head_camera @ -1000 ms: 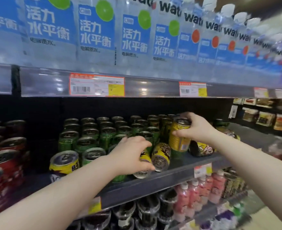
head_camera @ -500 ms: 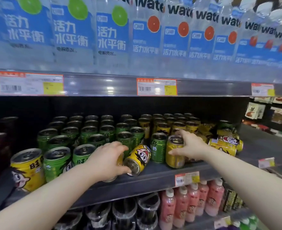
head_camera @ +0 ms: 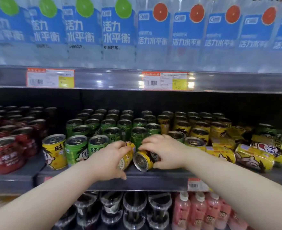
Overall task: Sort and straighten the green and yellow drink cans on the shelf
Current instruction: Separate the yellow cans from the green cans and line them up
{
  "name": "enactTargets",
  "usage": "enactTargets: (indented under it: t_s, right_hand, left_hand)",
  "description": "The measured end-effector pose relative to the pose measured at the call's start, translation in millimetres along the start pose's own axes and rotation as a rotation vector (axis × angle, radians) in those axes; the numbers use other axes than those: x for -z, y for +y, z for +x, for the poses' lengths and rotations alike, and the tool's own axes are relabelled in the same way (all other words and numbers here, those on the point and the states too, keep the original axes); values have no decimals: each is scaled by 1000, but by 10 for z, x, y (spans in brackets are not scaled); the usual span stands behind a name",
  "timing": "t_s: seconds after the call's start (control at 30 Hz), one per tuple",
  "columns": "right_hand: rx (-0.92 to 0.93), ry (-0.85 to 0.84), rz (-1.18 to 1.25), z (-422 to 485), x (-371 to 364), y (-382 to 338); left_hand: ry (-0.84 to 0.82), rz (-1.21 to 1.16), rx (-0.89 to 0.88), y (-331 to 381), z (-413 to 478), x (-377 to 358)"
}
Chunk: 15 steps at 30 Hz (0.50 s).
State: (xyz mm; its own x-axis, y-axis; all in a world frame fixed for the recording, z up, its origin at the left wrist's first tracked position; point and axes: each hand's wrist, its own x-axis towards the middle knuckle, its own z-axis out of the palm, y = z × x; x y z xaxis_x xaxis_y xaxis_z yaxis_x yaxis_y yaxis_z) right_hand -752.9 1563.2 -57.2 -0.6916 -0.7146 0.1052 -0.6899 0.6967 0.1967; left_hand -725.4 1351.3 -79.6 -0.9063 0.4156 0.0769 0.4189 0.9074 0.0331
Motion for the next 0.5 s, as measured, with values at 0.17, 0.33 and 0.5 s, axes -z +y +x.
enactTargets:
  t_s: [0.17,0.33,0.5]
  right_hand:
    - [5,-65,-84,187,-219,-102]
    - [-136,22,12,149,-82,-76]
    - [-481,37,596,128,15,53]
  left_hand:
    - [-23,161,-67,-48,1,-53]
    - [50,200,-116,-69,22,-38]
    - [140,-66,-15,-13,107,62]
